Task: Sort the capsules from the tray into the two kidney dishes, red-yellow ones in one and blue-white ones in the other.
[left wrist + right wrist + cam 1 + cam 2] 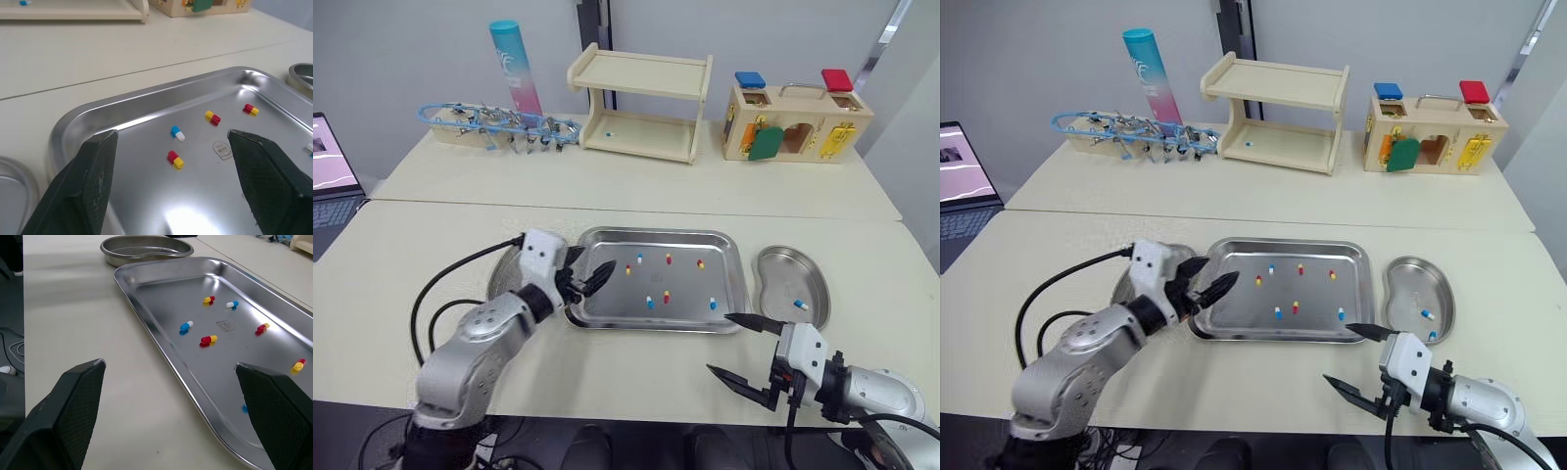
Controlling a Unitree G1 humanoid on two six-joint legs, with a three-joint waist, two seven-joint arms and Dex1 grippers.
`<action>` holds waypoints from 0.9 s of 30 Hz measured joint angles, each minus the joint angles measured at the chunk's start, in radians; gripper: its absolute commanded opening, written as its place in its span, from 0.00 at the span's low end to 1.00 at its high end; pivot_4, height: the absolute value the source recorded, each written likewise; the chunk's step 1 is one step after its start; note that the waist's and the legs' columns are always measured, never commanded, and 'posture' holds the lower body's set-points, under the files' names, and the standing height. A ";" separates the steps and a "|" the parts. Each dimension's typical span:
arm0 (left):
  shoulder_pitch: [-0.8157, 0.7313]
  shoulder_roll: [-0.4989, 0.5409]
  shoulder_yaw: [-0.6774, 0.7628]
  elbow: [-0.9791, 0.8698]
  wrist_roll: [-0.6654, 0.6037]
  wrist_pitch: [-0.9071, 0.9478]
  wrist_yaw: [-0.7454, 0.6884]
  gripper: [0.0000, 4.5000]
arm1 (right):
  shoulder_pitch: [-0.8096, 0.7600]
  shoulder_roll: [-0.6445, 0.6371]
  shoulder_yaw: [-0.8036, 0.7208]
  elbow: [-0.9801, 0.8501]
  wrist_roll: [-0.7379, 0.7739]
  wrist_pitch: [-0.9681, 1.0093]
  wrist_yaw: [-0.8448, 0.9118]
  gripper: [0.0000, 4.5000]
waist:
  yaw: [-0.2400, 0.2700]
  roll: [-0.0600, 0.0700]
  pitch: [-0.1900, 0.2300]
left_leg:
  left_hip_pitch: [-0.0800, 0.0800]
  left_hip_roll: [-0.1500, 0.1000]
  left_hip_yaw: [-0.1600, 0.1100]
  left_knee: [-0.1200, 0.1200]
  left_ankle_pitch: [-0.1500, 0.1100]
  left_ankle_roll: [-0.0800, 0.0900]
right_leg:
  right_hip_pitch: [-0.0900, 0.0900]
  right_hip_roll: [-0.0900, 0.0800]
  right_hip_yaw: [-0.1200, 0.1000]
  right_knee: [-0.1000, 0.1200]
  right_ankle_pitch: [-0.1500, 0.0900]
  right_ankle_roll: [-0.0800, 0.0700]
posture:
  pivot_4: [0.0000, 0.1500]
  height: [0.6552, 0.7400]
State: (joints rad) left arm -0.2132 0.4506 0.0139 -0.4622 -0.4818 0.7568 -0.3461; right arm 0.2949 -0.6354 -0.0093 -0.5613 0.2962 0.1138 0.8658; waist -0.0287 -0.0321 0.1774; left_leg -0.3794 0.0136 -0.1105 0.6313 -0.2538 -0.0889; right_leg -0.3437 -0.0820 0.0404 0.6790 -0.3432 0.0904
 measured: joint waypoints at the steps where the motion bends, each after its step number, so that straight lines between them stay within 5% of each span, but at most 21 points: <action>1: -0.016 -0.006 -0.017 0.011 0.012 0.015 0.009 0.82 | 0.001 0.002 0.001 0.002 0.000 -0.004 0.000 1.00 | -0.001 0.000 0.000 | 0.000 0.000 0.000 0.000 0.000 0.000 | 0.000 0.000 0.000 0.000 0.000 0.000 | 1.00 1.00; 25: -0.238 -0.040 -0.205 0.371 0.218 0.040 -0.102 0.82 | 0.060 0.015 0.032 0.065 -0.032 -0.107 -0.023 1.00 | -0.001 0.000 0.000 | 0.000 0.000 0.000 0.000 0.000 0.000 | 0.000 0.000 0.000 0.000 0.000 0.000 | 1.00 1.00; 27: -0.247 -0.034 -0.207 0.381 0.224 0.040 -0.124 0.73 | 0.059 0.016 0.034 0.054 -0.032 -0.105 -0.031 1.00 | -0.001 0.000 0.000 | 0.000 0.000 0.000 0.000 0.000 0.000 | 0.000 0.000 0.000 0.000 0.000 0.000 | 1.00 1.00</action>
State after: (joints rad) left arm -0.4598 0.4165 -0.1927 -0.0813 -0.2575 0.7966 -0.4697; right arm 0.3543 -0.6198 0.0244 -0.5078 0.2646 0.0087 0.8352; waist -0.0293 -0.0317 0.1772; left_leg -0.3793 0.0134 -0.1105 0.6314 -0.2537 -0.0892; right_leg -0.3436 -0.0820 0.0403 0.6792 -0.3433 0.0905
